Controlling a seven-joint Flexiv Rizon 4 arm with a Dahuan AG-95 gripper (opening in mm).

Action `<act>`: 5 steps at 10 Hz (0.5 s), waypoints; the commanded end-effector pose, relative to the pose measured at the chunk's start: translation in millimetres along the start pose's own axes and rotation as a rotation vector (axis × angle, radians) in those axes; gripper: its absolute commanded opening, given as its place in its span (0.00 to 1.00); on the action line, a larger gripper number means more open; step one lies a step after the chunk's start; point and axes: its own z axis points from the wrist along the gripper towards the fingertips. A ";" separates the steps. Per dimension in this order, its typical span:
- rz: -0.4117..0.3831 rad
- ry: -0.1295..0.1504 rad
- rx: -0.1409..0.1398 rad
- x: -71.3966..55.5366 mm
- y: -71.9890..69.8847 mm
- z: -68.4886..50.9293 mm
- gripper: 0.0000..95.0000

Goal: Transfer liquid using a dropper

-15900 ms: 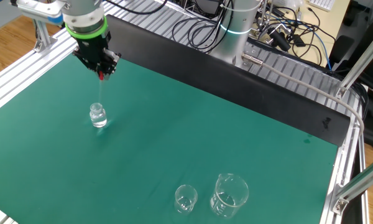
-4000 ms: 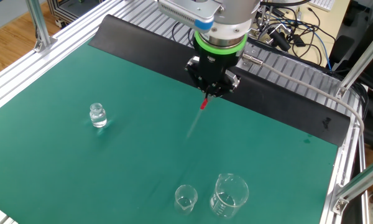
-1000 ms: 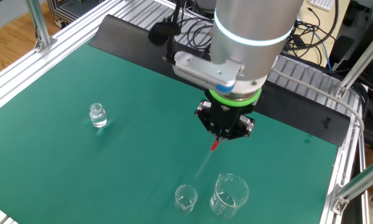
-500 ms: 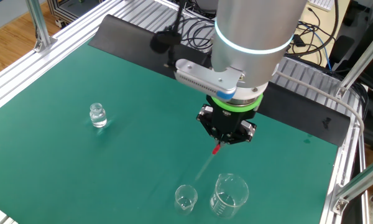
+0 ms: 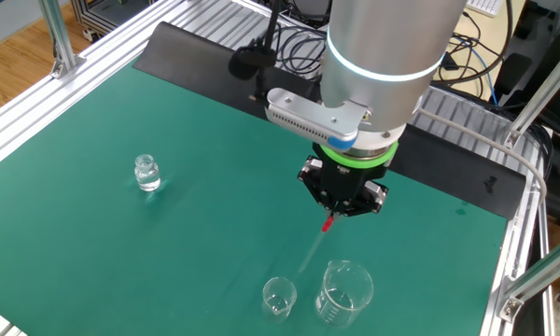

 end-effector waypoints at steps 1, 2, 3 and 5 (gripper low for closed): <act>0.001 0.001 -0.004 0.5 -0.4 0.6 0.00; -0.001 0.004 -0.006 0.5 -0.4 0.6 0.00; -0.001 0.009 -0.006 0.5 -0.4 0.6 0.00; -0.011 0.023 -0.007 0.5 -0.4 0.6 0.00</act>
